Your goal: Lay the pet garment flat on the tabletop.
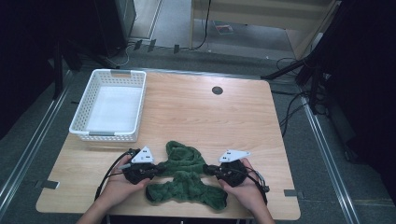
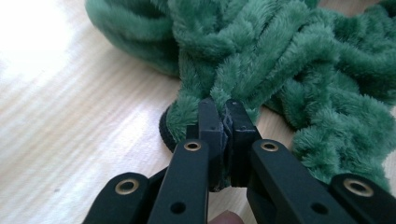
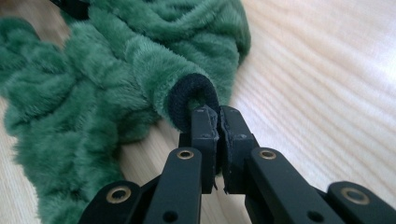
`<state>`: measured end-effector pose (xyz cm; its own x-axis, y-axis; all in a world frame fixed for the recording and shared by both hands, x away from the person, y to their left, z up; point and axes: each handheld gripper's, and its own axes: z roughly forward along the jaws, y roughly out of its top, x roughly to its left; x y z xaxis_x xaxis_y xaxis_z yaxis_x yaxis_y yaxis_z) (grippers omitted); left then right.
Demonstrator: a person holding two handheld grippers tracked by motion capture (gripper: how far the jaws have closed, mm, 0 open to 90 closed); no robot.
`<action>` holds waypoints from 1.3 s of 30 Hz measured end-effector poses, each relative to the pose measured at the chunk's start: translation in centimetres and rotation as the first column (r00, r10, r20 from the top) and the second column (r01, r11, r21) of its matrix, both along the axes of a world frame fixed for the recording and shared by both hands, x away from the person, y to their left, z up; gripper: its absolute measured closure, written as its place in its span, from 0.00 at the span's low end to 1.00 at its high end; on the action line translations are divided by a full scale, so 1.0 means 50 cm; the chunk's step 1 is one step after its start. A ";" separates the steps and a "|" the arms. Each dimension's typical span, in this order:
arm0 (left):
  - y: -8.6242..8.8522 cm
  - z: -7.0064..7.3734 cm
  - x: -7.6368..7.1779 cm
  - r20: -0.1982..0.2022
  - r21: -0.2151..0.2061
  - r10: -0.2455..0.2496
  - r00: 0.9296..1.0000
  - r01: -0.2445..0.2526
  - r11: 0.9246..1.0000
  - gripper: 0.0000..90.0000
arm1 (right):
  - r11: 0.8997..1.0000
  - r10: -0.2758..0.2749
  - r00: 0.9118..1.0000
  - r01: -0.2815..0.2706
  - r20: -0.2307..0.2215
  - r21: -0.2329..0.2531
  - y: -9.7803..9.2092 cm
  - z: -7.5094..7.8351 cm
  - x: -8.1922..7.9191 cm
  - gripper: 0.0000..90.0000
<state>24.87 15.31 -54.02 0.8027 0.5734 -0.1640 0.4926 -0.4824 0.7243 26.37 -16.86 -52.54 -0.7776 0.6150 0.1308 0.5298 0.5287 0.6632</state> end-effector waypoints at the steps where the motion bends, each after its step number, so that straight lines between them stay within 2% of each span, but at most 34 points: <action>1: -0.001 0.000 0.000 0.005 -0.006 0.002 1.000 -0.002 1.000 0.96 | 0.999 0.049 0.999 -0.049 -0.021 0.007 0.000 0.010 0.003 0.84; 2: -0.001 0.001 0.000 0.007 -0.010 0.003 1.000 -0.003 1.000 0.96 | 0.999 0.049 0.999 -0.049 -0.021 0.007 0.000 0.010 0.003 0.84; 3: -0.002 0.000 0.002 0.005 -0.016 0.004 1.000 -0.004 1.000 0.95 | 0.996 0.072 0.997 -0.072 -0.001 0.045 -0.001 0.025 0.003 0.72; 4: -0.003 0.000 0.003 0.003 -0.018 0.007 1.000 -0.007 1.000 0.95 | 0.989 0.085 0.996 -0.085 0.006 0.117 -0.003 0.046 0.006 0.64; 6: -0.005 -0.003 0.005 0.002 -0.021 0.010 1.000 -0.010 1.000 0.95 | 0.963 0.066 0.998 -0.067 0.013 0.262 -0.002 0.092 0.022 0.61; 7: -0.006 -0.003 0.006 0.005 -0.018 0.007 1.000 -0.007 1.000 0.95 | 0.953 0.048 0.998 -0.054 0.030 0.297 0.005 0.111 0.035 0.61; 8: -0.008 -0.002 0.007 0.007 -0.015 0.006 1.000 -0.006 1.000 0.95 | 0.951 0.030 0.999 -0.041 0.039 0.307 0.014 0.123 0.046 0.62; 9: -0.009 -0.001 0.007 0.006 -0.007 0.000 1.000 0.000 1.000 0.95 | 0.964 0.008 0.998 -0.025 0.068 0.265 0.059 0.141 0.086 0.63; 10: -0.011 -0.001 0.006 0.006 -0.010 0.002 1.000 -0.002 1.000 0.95 | 0.964 0.008 0.998 -0.025 0.068 0.265 0.059 0.141 0.086 0.63; 11: -0.011 0.000 0.005 0.009 -0.006 -0.002 1.000 0.002 1.000 0.95 | 0.974 0.002 0.997 -0.019 0.074 0.224 0.084 0.140 0.106 0.65; 12: -0.011 0.000 0.004 0.007 -0.007 -0.004 1.000 0.004 1.000 0.95 | 0.991 0.020 0.997 -0.029 0.069 0.134 0.132 0.124 0.144 0.66; 13: -0.011 -0.001 0.004 0.007 -0.009 -0.003 1.000 0.003 1.000 0.95 | 0.991 0.020 0.997 -0.029 0.069 0.134 0.132 0.124 0.144 0.66; 14: -0.011 -0.001 0.003 0.006 -0.011 0.000 1.000 0.000 1.000 0.95 | 0.997 0.057 0.998 -0.058 0.032 0.049 0.173 0.094 0.171 0.66; 15: -0.011 -0.001 0.003 0.003 -0.014 0.001 1.000 -0.001 1.000 0.95 | 0.997 0.073 0.997 -0.073 0.018 0.011 0.187 0.077 0.180 0.66; 17: -0.010 -0.002 0.004 -0.003 -0.020 0.002 1.000 -0.002 1.000 0.95 | 0.996 0.084 0.996 -0.084 -0.004 -0.013 0.198 0.061 0.186 0.66; 19: -0.009 -0.002 0.004 -0.008 -0.027 0.009 1.000 -0.009 1.000 0.95 | 0.991 0.116 0.991 -0.121 -0.073 -0.060 0.212 0.029 0.187 0.72; 20: -0.009 -0.002 0.005 -0.012 -0.034 0.009 1.000 -0.010 0.999 0.95 | 0.991 0.116 0.991 -0.121 -0.073 -0.060 0.212 0.029 0.187 0.72; 21: -0.009 -0.002 0.005 -0.014 -0.034 0.010 1.000 -0.011 0.999 0.95 | 0.989 0.124 0.988 -0.130 -0.088 -0.075 0.212 0.023 0.184 0.80; 22: -0.010 -0.002 0.005 -0.016 -0.041 0.014 1.000 -0.015 0.999 0.95 | 0.986 0.131 0.989 -0.138 -0.074 -0.089 0.209 0.020 0.176 0.96; 24: -0.010 -0.002 0.007 -0.021 -0.052 0.021 1.000 -0.022 0.998 0.95 | 0.988 0.129 0.990 -0.133 -0.053 -0.077 0.204 0.024 0.176 0.98; 26: -0.011 0.000 0.008 -0.023 -0.060 0.034 0.999 -0.035 0.998 0.95 | 0.999 0.044 0.998 -0.045 0.041 0.010 0.179 0.055 0.178 0.99; 27: -0.011 0.001 0.009 -0.029 -0.067 0.043 0.999 -0.045 0.997 0.95 | 0.999 0.044 0.998 -0.045 0.041 0.010 0.179 0.055 0.178 0.99; 28: -0.012 0.003 0.010 -0.031 -0.072 0.059 0.998 -0.061 0.996 0.96 | 0.999 0.010 0.995 -0.015 0.102 0.050 0.168 0.069 0.178 1.00; 29: -0.013 0.004 0.011 -0.037 -0.076 0.082 0.996 -0.084 0.994 0.96 | 0.995 -0.029 0.985 0.013 0.172 0.097 0.157 0.084 0.174 0.99; 30: -0.013 0.005 0.013 -0.042 -0.075 0.107 0.993 -0.110 0.991 0.96 | 0.977 -0.100 0.945 0.034 0.310 0.211 0.136 0.111 0.157 0.99; 31: -0.014 0.004 0.016 -0.050 -0.086 0.131 0.990 -0.135 0.987 0.96 | 0.977 -0.100 0.945 0.034 0.310 0.211 0.136 0.111 0.157 0.99; 32: -0.014 0.004 0.020 -0.058 -0.080 0.165 0.985 -0.169 0.982 0.97 | 0.964 -0.108 0.927 0.010 0.359 0.264 0.126 0.118 0.147 0.99; 33: -0.011 0.003 0.025 -0.066 -0.082 0.199 0.978 -0.204 0.976 0.97 | 0.959 -0.093 0.917 -0.022 0.388 0.282 0.119 0.121 0.137 0.98; 34: -0.009 0.001 0.029 -0.079 -0.093 0.226 0.971 -0.233 0.968 0.97 | 0.966 -0.071 0.910 -0.040 0.408 0.257 0.115 0.116 0.128 0.98; 35: -0.006 -0.001 0.032 -0.093 -0.101 0.243 0.966 -0.252 0.963 0.97 | 0.977 -0.044 0.912 -0.046 0.407 0.208 0.111 0.104 0.124 0.97; 36: -0.005 -0.002 0.034 -0.093 -0.099 0.260 0.961 -0.268 0.958 0.96 | 0.993 0.013 0.931 -0.054 0.364 0.103 0.098 0.067 0.121 0.96; 37: -0.003 -0.003 0.035 -0.102 -0.105 0.264 0.959 -0.274 0.956 0.96 | 0.993 0.013 0.931 -0.054 0.364 0.103 0.098 0.067 0.121 0.96; 38: -0.002 -0.004 0.036 -0.109 -0.110 0.258 0.960 -0.269 0.957 0.94 | 0.998 0.034 0.961 -0.048 0.273 0.047 0.073 0.028 0.127 0.94; 39: -0.002 -0.004 0.036 -0.113 -0.113 0.253 0.961 -0.266 0.957 0.94 | 0.998 0.034 0.961 -0.048 0.273 0.047 0.073 0.028 0.127 0.94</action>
